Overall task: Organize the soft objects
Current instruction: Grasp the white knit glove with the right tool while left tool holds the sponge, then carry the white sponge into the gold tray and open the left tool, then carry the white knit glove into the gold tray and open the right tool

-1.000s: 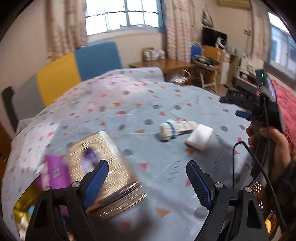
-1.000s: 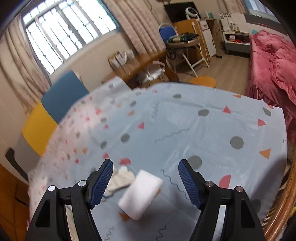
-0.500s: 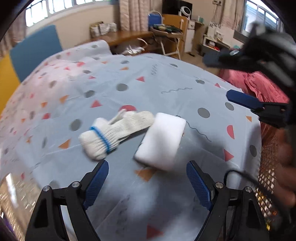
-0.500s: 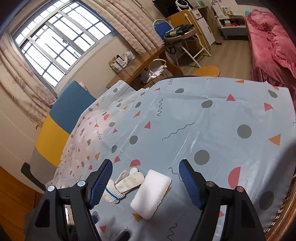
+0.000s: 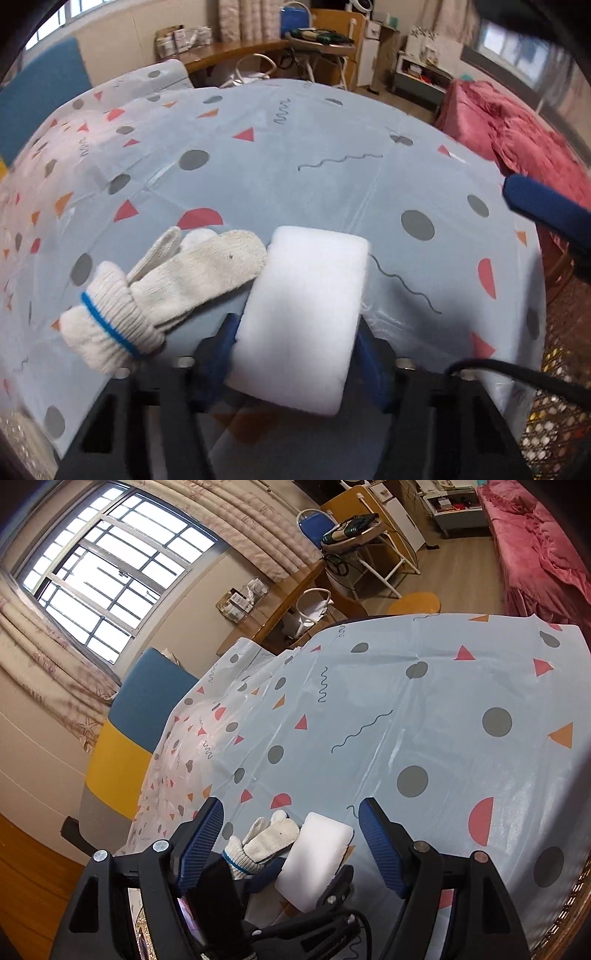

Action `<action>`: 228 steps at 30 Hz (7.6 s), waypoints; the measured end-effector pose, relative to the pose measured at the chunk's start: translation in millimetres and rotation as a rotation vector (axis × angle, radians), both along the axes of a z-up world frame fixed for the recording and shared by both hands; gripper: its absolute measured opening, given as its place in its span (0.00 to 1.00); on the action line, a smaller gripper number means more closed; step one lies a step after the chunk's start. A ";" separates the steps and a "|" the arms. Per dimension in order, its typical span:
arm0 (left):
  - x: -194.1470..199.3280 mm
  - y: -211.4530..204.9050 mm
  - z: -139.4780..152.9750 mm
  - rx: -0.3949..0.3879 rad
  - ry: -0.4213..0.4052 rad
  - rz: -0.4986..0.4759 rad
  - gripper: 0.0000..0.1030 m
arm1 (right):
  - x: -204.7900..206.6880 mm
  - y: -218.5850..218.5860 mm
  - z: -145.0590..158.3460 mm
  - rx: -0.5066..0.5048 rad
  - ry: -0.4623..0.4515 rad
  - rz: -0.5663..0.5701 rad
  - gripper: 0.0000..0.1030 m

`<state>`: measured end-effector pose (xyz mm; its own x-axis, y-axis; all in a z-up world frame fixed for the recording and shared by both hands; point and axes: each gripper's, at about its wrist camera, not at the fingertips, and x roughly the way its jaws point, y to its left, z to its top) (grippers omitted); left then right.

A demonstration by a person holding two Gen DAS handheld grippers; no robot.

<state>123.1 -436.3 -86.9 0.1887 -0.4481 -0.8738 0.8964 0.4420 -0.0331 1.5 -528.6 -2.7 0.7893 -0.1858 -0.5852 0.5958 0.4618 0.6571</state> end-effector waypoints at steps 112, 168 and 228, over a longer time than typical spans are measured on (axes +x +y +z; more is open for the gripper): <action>-26.5 586.8 31.3 -0.231 0.046 1.267 0.65 | 155.4 114.1 -80.0 -0.634 0.757 0.612 0.31; -72.6 567.7 78.0 -0.143 -0.228 1.234 0.85 | 173.7 160.9 -2.5 -0.499 0.515 0.663 0.25; -94.2 618.5 89.2 -0.156 -0.312 1.389 1.00 | 138.2 557.8 7.3 -0.704 0.127 1.319 0.71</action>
